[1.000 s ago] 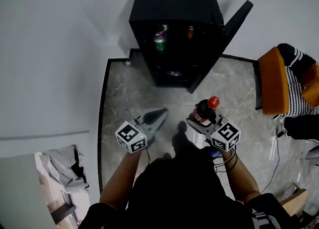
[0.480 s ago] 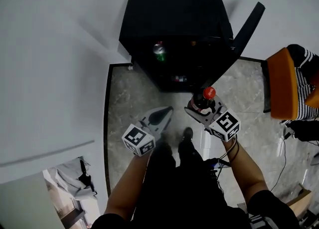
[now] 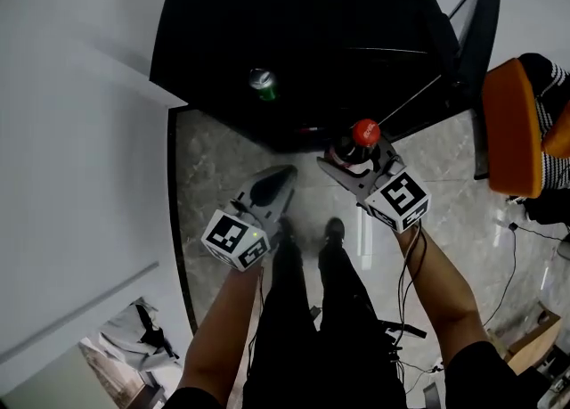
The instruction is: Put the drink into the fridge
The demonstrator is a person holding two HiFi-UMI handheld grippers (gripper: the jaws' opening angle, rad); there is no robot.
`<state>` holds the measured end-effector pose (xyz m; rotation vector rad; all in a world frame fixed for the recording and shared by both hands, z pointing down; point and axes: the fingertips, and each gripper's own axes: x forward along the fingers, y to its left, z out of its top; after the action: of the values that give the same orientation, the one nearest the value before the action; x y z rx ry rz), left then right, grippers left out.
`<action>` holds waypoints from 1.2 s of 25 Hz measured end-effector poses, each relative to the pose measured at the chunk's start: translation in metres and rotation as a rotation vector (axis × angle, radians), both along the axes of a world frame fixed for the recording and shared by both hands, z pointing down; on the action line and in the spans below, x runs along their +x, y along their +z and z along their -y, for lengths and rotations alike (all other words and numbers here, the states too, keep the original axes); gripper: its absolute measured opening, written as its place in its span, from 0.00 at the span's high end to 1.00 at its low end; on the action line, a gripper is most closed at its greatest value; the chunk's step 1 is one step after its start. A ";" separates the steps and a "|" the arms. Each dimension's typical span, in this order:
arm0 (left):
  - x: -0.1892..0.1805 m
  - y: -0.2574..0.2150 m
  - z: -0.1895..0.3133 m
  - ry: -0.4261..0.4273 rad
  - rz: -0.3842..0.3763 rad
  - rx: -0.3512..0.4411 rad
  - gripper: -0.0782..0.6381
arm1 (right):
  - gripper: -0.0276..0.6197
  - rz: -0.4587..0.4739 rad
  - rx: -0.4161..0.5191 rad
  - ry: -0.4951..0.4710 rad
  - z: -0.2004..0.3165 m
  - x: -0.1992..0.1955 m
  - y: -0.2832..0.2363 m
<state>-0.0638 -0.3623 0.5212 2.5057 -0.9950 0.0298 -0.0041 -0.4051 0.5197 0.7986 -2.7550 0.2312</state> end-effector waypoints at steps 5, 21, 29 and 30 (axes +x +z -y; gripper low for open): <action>0.008 0.021 0.022 -0.004 0.021 0.042 0.87 | 0.52 -0.013 0.031 0.036 0.032 0.002 0.029; 0.001 0.054 0.105 -0.126 0.111 0.127 0.87 | 0.52 0.052 0.121 0.256 0.122 -0.017 0.047; 0.001 0.055 0.132 -0.173 0.089 0.134 0.87 | 0.52 0.050 0.139 0.354 0.161 -0.012 0.052; -0.001 0.057 0.135 -0.188 0.091 0.132 0.87 | 0.52 0.043 0.143 0.361 0.165 -0.012 0.053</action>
<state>-0.0646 -0.4976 0.5778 2.5354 -1.3059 0.0219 -0.0157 -0.5698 0.5725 1.3435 -2.6706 0.1207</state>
